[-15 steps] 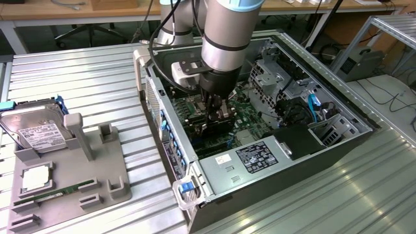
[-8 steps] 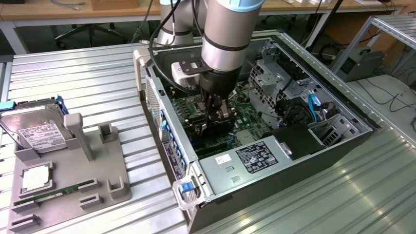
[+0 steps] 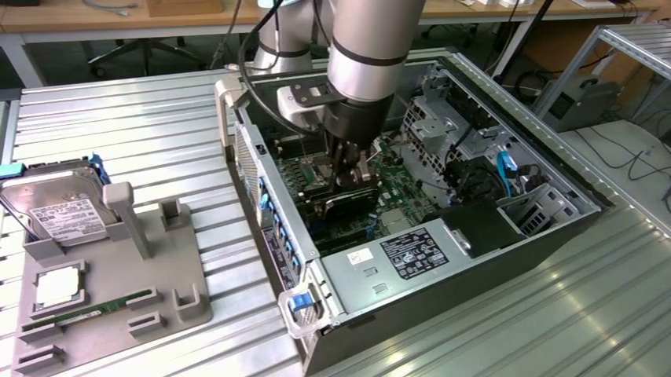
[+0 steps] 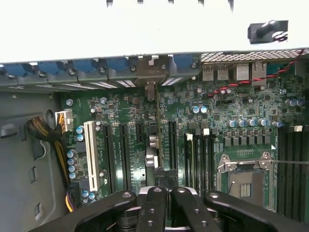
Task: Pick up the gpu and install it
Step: 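Press down on the gpu until it lock into place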
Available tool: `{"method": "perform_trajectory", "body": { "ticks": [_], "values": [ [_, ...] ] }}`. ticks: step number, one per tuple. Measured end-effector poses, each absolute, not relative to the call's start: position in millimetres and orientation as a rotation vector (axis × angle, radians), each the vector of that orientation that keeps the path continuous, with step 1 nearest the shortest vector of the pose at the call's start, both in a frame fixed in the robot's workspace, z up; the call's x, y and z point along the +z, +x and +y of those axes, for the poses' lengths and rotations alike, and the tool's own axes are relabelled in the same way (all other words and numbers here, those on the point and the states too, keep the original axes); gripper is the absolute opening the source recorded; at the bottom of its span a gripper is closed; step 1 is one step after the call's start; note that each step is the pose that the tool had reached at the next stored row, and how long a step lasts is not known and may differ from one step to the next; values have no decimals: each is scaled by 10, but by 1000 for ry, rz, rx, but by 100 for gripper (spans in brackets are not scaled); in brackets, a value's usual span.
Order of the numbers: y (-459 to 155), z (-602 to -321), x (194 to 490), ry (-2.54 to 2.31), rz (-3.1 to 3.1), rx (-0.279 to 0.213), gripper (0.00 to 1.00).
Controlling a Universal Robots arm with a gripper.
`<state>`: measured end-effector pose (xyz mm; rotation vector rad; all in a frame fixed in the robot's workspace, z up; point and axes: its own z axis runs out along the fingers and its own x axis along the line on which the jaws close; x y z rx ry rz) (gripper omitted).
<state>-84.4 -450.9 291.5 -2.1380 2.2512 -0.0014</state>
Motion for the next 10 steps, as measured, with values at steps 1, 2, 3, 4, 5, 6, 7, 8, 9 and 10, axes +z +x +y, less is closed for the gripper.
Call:
{"method": "perform_trajectory", "body": {
  "ticks": [1, 2, 3, 4, 5, 6, 7, 8, 9, 10],
  "values": [
    [-844, -4509, 2949, -2138, 2251, -1, 11],
    [-844, -4509, 3007, -2138, 2251, -1, 11],
    [-844, -4509, 3072, -2138, 2251, -2, 11],
    [-844, -4509, 3128, -2138, 2251, -2, 11],
    [-844, -4509, 3183, -2138, 2251, -2, 11],
    [-844, -4509, 3220, -2138, 2251, -2, 11],
    [-844, -4509, 3264, -2138, 2251, -2, 11],
    [-843, -4509, 3295, -2138, 2251, -3, 11],
    [-844, -4509, 3340, -2137, 2250, -3, 11],
    [-844, -4509, 3367, -2137, 2250, -4, 11]
  ]
}}
